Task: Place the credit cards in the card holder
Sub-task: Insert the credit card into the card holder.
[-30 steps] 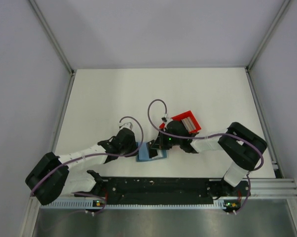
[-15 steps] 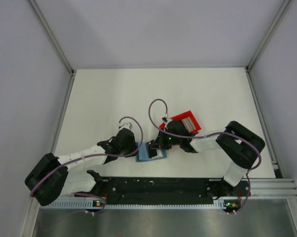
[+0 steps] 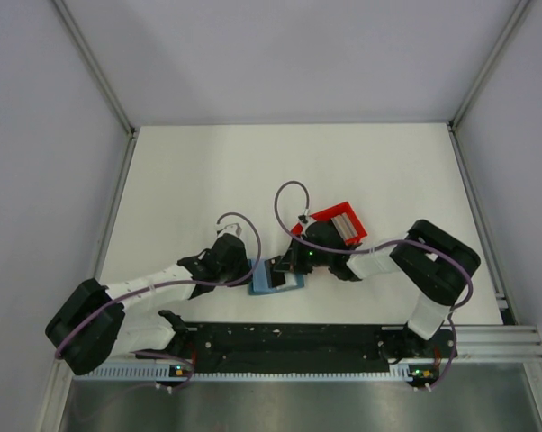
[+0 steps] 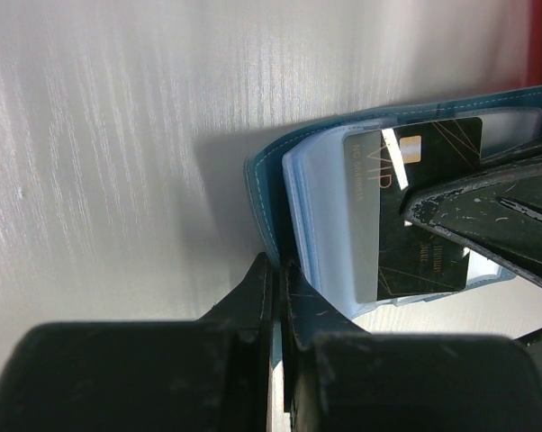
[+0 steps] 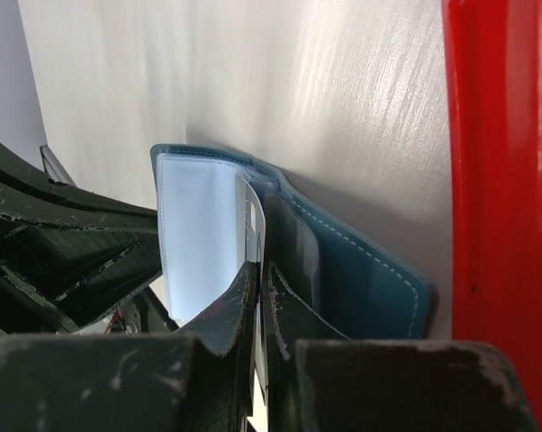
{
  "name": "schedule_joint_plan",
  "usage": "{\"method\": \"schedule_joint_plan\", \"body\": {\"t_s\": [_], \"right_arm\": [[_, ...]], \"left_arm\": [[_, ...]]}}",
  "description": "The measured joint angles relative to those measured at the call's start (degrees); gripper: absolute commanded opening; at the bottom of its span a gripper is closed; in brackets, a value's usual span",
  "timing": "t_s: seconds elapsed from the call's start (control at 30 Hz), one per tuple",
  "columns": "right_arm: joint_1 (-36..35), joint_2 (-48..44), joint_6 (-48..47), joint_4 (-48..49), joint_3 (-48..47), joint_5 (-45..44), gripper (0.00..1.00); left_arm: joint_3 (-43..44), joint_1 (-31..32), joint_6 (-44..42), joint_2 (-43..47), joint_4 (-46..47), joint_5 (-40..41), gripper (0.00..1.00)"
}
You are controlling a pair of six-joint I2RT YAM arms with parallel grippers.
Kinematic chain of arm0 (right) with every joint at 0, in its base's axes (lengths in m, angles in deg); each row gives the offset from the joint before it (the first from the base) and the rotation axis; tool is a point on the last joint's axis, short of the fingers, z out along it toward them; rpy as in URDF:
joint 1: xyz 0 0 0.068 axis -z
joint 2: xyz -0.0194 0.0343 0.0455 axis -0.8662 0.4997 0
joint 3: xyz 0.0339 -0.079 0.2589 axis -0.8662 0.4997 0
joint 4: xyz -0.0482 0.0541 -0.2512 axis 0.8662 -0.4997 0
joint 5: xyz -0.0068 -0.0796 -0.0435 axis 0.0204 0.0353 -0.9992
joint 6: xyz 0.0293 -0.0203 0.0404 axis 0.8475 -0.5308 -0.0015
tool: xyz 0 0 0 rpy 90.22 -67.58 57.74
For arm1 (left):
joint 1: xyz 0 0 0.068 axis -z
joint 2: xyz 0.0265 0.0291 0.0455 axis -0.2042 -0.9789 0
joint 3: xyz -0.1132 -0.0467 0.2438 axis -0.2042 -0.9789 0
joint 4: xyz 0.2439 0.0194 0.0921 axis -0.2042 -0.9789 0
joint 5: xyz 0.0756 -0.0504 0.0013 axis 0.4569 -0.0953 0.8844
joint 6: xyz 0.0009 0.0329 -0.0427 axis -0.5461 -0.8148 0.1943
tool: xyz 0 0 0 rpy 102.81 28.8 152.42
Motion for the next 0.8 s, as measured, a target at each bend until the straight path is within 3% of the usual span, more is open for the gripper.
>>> {"method": "schedule_joint_plan", "body": {"t_s": [0.4, 0.6, 0.8], "right_arm": [[-0.96, 0.92, 3.96, 4.66, 1.88, -1.22, 0.02], [-2.58, 0.79, 2.43, 1.66, 0.15, -3.13, 0.16], [-3.45, -2.82, -1.73, -10.6, -3.34, -7.13, 0.33]], "left_arm": [[-0.11, 0.0, 0.11, 0.02, 0.15, -0.07, 0.0], [-0.11, 0.0, 0.17, 0.02, 0.15, -0.04, 0.0], [-0.22, 0.02, 0.22, -0.04, 0.76, -0.11, 0.0]]}}
